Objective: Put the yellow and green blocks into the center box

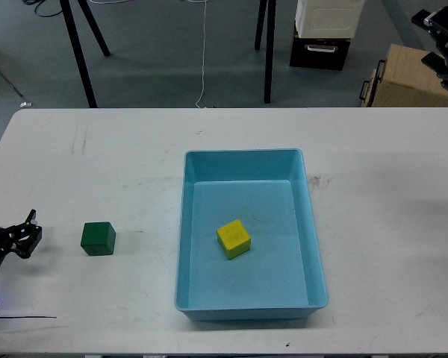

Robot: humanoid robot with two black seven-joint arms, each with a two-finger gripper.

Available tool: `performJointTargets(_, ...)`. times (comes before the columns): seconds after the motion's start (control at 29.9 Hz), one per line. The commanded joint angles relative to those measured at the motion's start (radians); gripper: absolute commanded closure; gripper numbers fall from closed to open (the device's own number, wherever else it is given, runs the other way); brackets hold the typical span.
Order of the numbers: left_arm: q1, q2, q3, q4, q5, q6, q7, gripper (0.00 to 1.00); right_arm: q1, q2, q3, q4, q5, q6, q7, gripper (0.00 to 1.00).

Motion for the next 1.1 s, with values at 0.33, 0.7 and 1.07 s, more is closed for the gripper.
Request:
performJointTargets(0.33,-0.006,-0.002,0.002,0.000,-0.002,0.002,-0.003,0.00,-0.089,0.012,-0.049,0.043,0.016,0.004,0.004,0.01)
performJointTargets(0.7,-0.005,-0.003,0.003,0.000,0.000,0.002,-0.003,0.00,-0.184,0.043,-0.026,0.096,0.213,-0.023,-0.002,0.00)
performJointTargets(1.07,0.000,-0.003,0.003,0.000,0.000,0.000,-0.003,0.00,-0.195,-0.013,0.186,0.178,1.213,-0.062,0.022,0.00)
